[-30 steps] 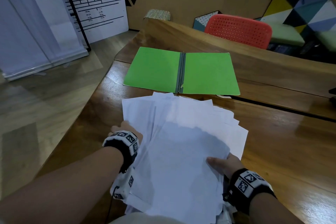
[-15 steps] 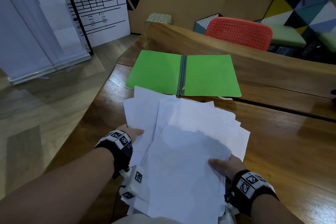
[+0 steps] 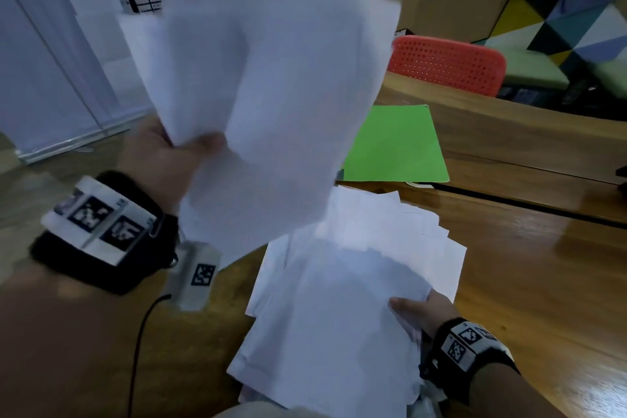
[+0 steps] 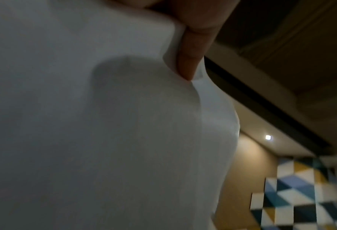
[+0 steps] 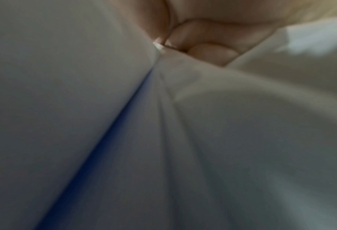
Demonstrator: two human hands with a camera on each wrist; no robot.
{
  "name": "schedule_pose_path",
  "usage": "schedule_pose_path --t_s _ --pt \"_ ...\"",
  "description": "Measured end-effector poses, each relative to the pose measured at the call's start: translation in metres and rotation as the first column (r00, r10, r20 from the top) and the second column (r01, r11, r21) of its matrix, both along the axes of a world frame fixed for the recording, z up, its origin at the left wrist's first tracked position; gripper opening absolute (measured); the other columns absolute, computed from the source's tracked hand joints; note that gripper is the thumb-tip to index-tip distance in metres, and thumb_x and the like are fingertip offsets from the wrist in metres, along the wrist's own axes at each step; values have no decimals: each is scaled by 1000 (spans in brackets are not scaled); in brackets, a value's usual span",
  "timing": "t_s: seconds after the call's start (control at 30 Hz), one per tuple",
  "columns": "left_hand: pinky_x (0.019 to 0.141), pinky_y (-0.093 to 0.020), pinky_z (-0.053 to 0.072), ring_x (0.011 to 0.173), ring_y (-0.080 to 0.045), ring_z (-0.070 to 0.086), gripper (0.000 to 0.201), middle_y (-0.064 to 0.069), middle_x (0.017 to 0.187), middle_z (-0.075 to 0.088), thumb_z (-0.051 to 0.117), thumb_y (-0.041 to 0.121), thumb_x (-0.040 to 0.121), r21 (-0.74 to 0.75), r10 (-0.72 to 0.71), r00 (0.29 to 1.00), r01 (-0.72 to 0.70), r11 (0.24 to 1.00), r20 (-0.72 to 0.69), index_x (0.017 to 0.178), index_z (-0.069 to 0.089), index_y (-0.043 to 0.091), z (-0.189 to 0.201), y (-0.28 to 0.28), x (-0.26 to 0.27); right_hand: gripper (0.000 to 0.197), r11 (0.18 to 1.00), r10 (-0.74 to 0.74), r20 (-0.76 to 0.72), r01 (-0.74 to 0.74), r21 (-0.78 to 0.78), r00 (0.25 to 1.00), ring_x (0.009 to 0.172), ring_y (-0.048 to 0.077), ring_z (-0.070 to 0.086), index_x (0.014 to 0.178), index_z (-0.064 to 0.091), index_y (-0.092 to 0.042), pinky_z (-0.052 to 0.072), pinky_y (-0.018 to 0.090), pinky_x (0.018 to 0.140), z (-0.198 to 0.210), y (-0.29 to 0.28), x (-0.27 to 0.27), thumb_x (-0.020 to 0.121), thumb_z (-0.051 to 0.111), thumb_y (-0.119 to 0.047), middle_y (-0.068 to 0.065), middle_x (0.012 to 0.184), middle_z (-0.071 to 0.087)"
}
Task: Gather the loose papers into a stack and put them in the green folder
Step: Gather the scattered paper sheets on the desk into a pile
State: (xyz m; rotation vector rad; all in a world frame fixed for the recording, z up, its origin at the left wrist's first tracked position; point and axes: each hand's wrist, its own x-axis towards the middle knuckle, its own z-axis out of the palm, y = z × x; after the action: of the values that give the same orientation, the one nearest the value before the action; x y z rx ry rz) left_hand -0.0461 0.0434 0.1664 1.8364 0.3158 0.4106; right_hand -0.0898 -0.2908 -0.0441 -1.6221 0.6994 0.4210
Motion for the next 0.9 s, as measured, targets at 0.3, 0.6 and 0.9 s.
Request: schedule_pose_path --t_s 0.3,0.6,0.9 --pt "57 -11 53 52 5 63 49 -5 104 61 79 13 70 -50 -216 904 212 976 -369 113 59 0 -68 -30 28 65 1000 -16 -55 17 19 998 83 26 63 120 57 -3 53 29 69 -4 0 8 63 81 -24 7 93 66" --pt "109 -39 37 128 -28 46 68 -10 142 45 51 51 83 219 -125 514 558 801 -849 137 39 12 -200 -78 -7 50 998 55 0 -55 -2 998 100 36 66 118 58 -8 52 49 93 -1 6 -1 72 74 -11 14 106 69" --pt "97 -40 43 118 -34 52 57 -16 137 45 52 38 87 403 115 540 454 794 -834 132 42 5 -180 -57 25 32 986 -94 -10 92 -142 995 92 34 59 108 49 1 50 40 84 -14 -20 -3 79 62 5 20 99 60"
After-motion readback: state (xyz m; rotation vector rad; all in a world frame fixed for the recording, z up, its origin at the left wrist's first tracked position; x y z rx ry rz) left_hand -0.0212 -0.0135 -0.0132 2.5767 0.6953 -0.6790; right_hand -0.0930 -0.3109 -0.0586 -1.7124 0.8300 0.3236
